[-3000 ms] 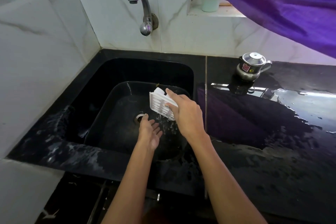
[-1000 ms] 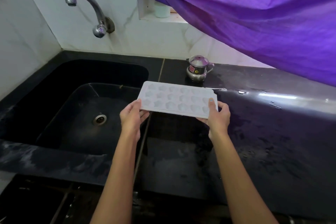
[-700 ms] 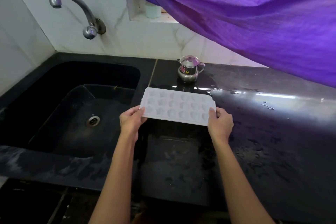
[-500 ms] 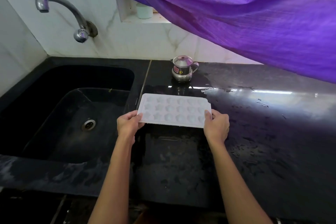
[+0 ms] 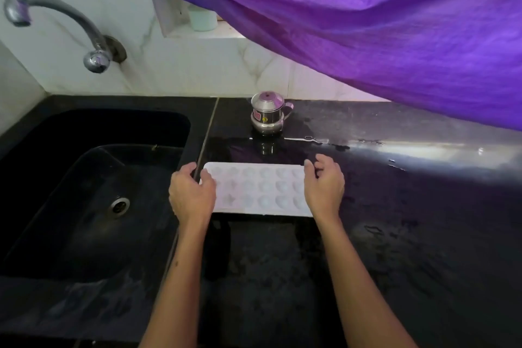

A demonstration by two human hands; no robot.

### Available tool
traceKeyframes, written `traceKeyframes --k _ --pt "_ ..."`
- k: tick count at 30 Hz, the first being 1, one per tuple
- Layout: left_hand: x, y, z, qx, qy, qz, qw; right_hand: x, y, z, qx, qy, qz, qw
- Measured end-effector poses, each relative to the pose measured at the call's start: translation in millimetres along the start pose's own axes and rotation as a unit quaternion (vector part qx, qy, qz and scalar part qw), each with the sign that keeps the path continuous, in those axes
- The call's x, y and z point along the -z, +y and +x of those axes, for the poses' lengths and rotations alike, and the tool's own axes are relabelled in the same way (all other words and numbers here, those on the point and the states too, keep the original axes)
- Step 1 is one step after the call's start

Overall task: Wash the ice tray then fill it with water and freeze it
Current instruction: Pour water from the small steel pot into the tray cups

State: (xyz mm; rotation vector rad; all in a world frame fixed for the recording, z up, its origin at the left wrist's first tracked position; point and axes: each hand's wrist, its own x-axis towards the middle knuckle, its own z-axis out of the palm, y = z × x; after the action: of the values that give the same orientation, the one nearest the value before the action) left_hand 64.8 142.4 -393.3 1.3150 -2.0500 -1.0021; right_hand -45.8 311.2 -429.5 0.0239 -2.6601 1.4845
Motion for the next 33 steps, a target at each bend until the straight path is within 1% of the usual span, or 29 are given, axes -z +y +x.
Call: traceKeyframes --k 2,4,6,11,14,16,18,21,24,26,29,33 --pt "-18 15 5 -0.055 -0.01 -0.036 0.998 -4 -14 19 -0.002 -0.029 0.055 0.998" --pt "-38 35 11 -0.071 -0.048 -0.074 0.994 -12 -30 42 -0.011 -0.062 0.082 0.995" --pt "-56 57 16 -0.067 -0.092 -0.099 0.989 -24 -44 68 -0.027 -0.091 0.103 0.99" --pt "-85 86 28 -0.05 -0.16 -0.072 0.983 -51 -64 123 -0.09 -0.143 0.123 0.978" --pt "-90 92 30 -0.053 -0.192 -0.07 0.978 -62 -65 140 -0.084 -0.171 0.099 0.977" --pt "-92 93 29 -0.059 -0.21 -0.075 0.973 -65 -62 142 -0.07 -0.17 0.091 0.979" --pt "-93 92 29 -0.063 -0.221 -0.084 0.97 -70 -55 140 -0.072 -0.166 0.109 0.977" --pt "-92 87 26 -0.059 -0.23 -0.093 0.967 -75 -48 129 -0.094 -0.162 0.162 0.969" --pt "-88 79 19 -0.066 -0.255 -0.1 0.959 -74 -47 121 -0.118 -0.128 0.185 0.967" --pt "-84 76 15 -0.091 -0.276 -0.109 0.95 -68 -47 116 -0.128 -0.106 0.193 0.967" --pt "-78 75 8 -0.132 -0.278 -0.12 0.944 -53 -46 110 -0.114 -0.077 0.193 0.972" --pt "-70 80 -5 -0.144 -0.292 -0.134 0.936 -18 -58 98 -0.087 -0.041 0.189 0.977"
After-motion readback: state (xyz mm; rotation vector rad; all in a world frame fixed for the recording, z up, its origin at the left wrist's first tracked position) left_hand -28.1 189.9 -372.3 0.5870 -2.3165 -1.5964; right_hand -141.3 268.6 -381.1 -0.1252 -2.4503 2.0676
